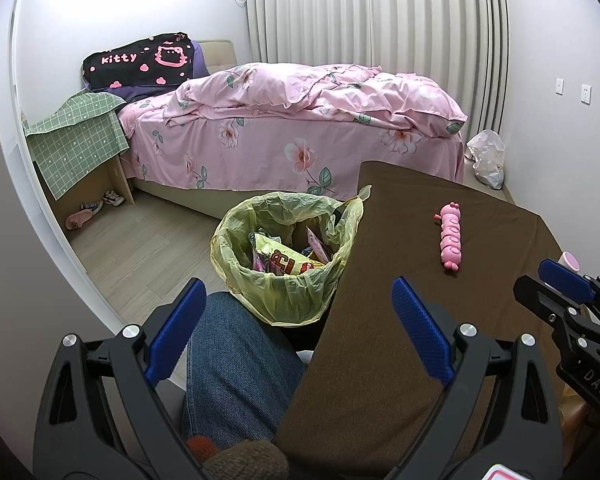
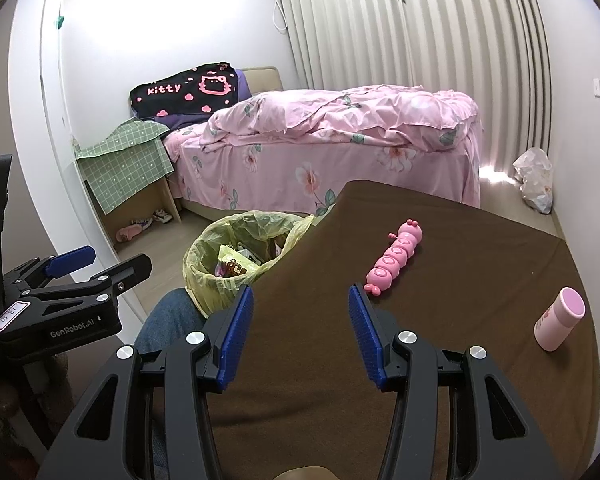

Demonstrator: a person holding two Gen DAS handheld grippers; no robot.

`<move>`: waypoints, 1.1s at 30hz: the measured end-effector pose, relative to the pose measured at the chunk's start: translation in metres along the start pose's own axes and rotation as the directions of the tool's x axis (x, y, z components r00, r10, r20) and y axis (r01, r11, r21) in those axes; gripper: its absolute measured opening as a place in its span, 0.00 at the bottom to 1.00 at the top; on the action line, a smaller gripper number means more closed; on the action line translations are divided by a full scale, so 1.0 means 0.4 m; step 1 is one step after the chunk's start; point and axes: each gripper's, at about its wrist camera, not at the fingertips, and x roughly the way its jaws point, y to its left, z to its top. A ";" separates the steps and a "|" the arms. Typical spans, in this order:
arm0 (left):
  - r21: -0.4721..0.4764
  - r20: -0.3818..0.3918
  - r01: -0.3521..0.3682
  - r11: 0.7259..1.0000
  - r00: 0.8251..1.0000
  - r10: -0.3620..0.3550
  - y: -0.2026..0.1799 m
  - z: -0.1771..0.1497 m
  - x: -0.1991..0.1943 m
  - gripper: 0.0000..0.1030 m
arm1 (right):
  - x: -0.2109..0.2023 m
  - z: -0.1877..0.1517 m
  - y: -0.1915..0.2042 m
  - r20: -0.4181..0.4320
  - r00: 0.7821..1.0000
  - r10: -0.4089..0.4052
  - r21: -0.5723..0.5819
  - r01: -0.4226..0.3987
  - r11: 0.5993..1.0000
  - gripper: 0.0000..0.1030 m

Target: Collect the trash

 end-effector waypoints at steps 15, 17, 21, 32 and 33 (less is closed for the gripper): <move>-0.001 0.000 0.001 1.000 1.000 -0.001 0.002 0.001 -0.001 0.87 | 0.001 -0.001 0.000 -0.001 1.000 0.001 0.000 -0.001 1.000 0.45; 0.000 0.000 0.000 1.000 1.000 0.000 0.002 0.001 -0.001 0.87 | 0.001 -0.001 0.000 -0.001 1.000 0.000 -0.001 0.000 1.000 0.45; 0.001 0.001 0.001 1.000 1.000 -0.001 0.001 0.001 -0.001 0.87 | 0.002 -0.001 0.001 -0.002 1.000 -0.001 0.000 0.001 1.000 0.45; 0.000 -0.007 0.003 1.000 1.000 -0.003 0.001 0.001 -0.002 0.87 | 0.001 0.000 -0.001 -0.002 1.000 0.000 0.001 0.000 1.000 0.45; -0.001 -0.009 0.004 1.000 1.000 -0.004 0.002 0.001 -0.002 0.87 | 0.001 0.000 -0.001 -0.002 1.000 0.000 0.000 0.000 1.000 0.45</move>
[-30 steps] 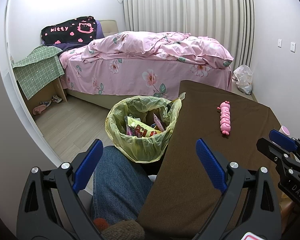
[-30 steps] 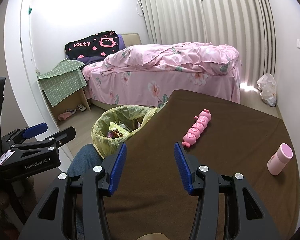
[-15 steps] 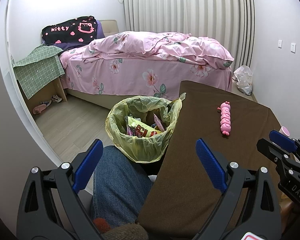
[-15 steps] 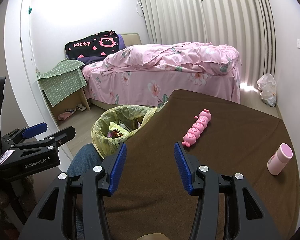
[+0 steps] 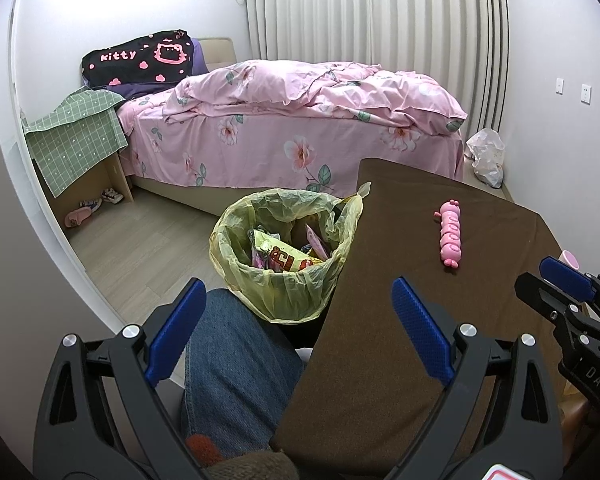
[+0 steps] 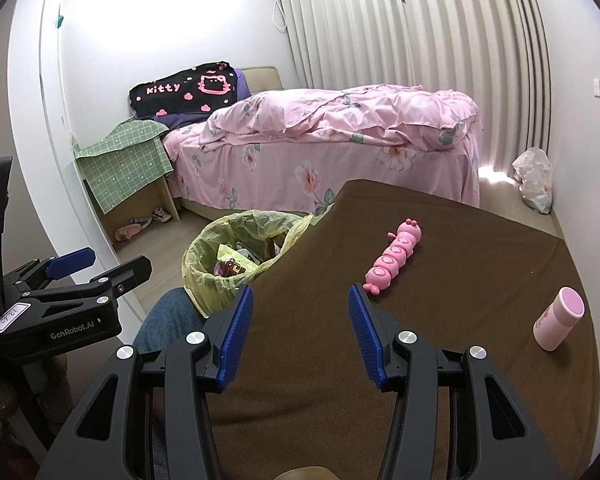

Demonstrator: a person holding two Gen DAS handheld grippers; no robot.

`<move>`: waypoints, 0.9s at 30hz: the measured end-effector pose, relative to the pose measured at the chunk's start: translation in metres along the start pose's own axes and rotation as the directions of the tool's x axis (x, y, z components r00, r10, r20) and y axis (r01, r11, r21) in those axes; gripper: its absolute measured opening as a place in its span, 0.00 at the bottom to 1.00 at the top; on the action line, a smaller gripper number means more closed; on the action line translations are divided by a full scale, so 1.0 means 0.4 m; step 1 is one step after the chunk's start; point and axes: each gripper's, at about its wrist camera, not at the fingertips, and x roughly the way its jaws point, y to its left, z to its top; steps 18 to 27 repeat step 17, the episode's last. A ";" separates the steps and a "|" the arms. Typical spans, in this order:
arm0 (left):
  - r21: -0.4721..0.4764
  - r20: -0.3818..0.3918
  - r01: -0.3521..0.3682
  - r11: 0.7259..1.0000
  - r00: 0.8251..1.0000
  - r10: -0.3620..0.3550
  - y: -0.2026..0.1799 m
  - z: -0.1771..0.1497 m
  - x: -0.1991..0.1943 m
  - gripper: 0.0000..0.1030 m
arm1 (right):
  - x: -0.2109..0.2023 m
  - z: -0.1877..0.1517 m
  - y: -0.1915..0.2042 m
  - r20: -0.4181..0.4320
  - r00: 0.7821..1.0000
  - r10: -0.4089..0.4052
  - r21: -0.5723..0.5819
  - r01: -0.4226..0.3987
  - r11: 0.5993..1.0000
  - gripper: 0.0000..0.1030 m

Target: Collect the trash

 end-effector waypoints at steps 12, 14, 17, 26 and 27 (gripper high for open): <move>-0.001 -0.079 0.096 0.995 0.992 -0.096 -0.026 0.002 0.054 0.87 | 0.014 -0.018 -0.023 -0.013 1.000 -0.020 0.003 0.020 1.000 0.45; 0.024 -0.125 0.097 0.995 0.988 -0.094 -0.055 0.001 0.099 0.87 | 0.028 -0.026 -0.054 -0.024 0.998 -0.054 0.016 0.054 0.998 0.46; 0.084 -0.162 0.090 0.992 0.984 -0.075 -0.131 0.000 0.175 0.88 | 0.083 -0.049 -0.148 -0.069 0.989 -0.131 0.065 0.136 0.989 0.56; 0.084 -0.162 0.090 0.992 0.984 -0.075 -0.131 0.000 0.175 0.88 | 0.083 -0.049 -0.148 -0.069 0.989 -0.131 0.065 0.136 0.989 0.56; 0.084 -0.162 0.090 0.992 0.984 -0.075 -0.131 0.000 0.175 0.88 | 0.083 -0.049 -0.148 -0.069 0.989 -0.131 0.065 0.136 0.989 0.56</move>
